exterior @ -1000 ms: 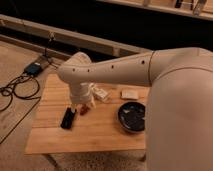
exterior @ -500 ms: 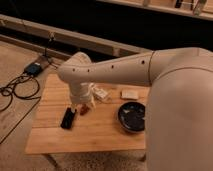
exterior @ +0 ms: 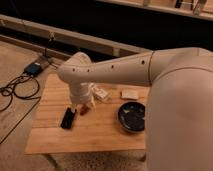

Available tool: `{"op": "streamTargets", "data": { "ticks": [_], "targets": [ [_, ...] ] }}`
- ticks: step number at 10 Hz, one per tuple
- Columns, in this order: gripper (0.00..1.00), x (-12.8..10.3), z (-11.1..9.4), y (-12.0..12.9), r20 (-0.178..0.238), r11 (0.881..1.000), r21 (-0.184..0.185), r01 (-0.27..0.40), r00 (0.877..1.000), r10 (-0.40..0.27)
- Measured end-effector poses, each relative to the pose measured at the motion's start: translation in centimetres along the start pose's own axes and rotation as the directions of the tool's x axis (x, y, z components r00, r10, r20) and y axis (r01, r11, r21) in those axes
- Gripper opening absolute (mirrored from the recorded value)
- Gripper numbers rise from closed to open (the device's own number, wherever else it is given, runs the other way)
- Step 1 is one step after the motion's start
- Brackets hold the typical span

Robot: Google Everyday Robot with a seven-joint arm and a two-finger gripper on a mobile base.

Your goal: Pick up the ceramic cup

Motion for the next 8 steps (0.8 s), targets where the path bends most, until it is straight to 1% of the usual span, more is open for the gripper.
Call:
{"op": "streamTargets", "data": {
  "ticks": [4, 5, 7, 8],
  "targets": [
    [0.65, 0.0, 0.0, 0.0, 0.001, 1.000, 0.000, 0.001, 1.000, -0.001],
    [0.65, -0.3, 0.0, 0.0, 0.002, 1.000, -0.003, 0.003, 1.000, -0.003],
    [0.65, -2.6, 0.2, -1.3, 0.015, 1.000, -0.006, 0.005, 1.000, -0.005],
    [0.65, -4.4, 0.4, -2.3, 0.020, 1.000, -0.002, 0.017, 1.000, -0.017]
  ]
}}
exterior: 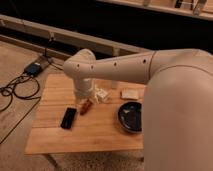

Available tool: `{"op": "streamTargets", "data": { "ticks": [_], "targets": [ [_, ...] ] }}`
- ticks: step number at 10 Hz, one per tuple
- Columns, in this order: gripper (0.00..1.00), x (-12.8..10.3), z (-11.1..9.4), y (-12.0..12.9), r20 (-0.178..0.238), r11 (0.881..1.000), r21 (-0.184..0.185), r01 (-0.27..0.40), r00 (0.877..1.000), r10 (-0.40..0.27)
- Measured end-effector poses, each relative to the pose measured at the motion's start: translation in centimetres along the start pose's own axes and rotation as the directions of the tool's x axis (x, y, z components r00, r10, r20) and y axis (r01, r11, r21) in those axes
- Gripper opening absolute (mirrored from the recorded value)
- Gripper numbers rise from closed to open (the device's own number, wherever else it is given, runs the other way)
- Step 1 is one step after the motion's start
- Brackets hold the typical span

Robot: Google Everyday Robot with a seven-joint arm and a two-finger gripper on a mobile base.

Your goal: Pick up the ceramic cup

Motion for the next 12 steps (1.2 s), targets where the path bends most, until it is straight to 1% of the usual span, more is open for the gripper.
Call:
{"op": "streamTargets", "data": {
  "ticks": [3, 7, 8, 10, 12],
  "targets": [
    [0.65, -4.5, 0.6, -2.7, 0.005, 0.998, 0.017, 0.054, 0.999, -0.054],
    [0.65, -10.8, 1.7, -5.6, 0.012, 0.989, 0.028, 0.147, 0.989, -0.147],
    [0.65, -12.0, 2.0, -6.2, 0.014, 0.986, 0.028, 0.162, 0.987, -0.162],
    [0.65, -15.0, 2.4, -7.6, 0.033, 0.978, 0.031, 0.206, 0.978, -0.207],
    [0.65, -17.1, 2.7, -8.7, 0.058, 0.969, 0.037, 0.246, 0.967, -0.248]
  ]
}}
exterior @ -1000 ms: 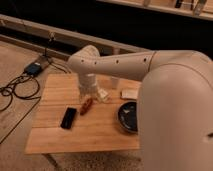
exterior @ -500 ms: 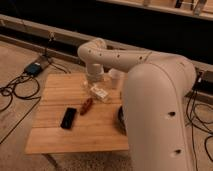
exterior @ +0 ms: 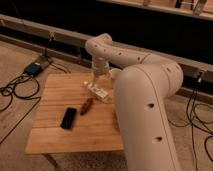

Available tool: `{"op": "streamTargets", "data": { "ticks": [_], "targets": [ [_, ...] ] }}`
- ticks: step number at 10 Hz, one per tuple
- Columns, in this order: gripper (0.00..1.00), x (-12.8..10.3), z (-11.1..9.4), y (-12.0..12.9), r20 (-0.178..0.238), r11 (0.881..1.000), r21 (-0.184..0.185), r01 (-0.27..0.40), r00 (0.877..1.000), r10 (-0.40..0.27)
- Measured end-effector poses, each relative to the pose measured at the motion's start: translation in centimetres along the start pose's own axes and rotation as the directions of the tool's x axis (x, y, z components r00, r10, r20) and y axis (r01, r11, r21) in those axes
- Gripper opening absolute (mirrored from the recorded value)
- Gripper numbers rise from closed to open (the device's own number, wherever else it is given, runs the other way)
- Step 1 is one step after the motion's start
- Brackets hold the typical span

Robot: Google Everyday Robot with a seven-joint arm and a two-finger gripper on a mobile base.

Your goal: Pick up the ceramic cup

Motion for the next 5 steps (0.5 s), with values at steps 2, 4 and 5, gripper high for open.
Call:
{"op": "streamTargets", "data": {
  "ticks": [2, 4, 5],
  "targets": [
    [0.65, -2.0, 0.5, -1.7, 0.045, 0.999, 0.009, 0.050, 0.998, -0.050],
    [0.65, -3.1, 0.9, -2.7, 0.071, 0.996, 0.019, 0.087, 0.994, -0.088],
    [0.65, -3.6, 1.1, -3.4, 0.084, 0.994, 0.024, 0.104, 0.991, -0.106]
  ]
}}
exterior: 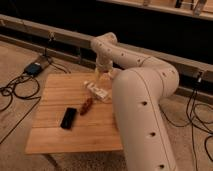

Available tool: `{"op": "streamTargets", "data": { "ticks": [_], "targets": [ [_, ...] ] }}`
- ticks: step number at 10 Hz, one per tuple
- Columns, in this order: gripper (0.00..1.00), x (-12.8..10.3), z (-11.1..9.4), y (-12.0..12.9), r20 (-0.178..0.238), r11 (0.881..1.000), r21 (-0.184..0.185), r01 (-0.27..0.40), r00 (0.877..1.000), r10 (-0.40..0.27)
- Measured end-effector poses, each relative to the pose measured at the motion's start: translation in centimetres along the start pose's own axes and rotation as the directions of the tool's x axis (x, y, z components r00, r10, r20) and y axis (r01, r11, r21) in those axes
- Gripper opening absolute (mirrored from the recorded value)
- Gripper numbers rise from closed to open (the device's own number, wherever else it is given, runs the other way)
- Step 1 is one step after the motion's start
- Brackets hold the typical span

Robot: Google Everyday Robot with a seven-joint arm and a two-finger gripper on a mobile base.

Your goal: Pick up the ceramic cup

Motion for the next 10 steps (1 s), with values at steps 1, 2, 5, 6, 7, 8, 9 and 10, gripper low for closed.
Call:
{"op": "streamTargets", "data": {
  "ticks": [1, 2, 5, 6, 7, 8, 9, 10],
  "targets": [
    [0.65, -0.4, 0.4, -0.7, 0.012, 1.000, 0.005, 0.016, 1.000, -0.016],
    [0.65, -0.6, 0.6, -1.1, 0.018, 1.000, 0.008, 0.024, 1.000, -0.024],
    [0.65, -0.6, 2.1, -2.8, 0.018, 0.999, 0.015, 0.039, 0.999, -0.039],
    [0.65, -0.5, 2.5, -3.1, 0.012, 0.999, 0.015, 0.041, 0.999, -0.041],
    [0.65, -0.3, 3.2, -3.3, -0.002, 0.999, 0.016, 0.044, 0.999, -0.044],
    [0.65, -0.3, 3.8, -3.5, -0.011, 0.999, 0.018, 0.047, 0.999, -0.047],
    [0.65, -0.1, 4.2, -3.6, -0.023, 0.999, 0.020, 0.049, 0.999, -0.049],
    [0.65, 0.0, 4.7, -3.8, -0.035, 0.998, 0.025, 0.055, 0.998, -0.054]
  ]
}}
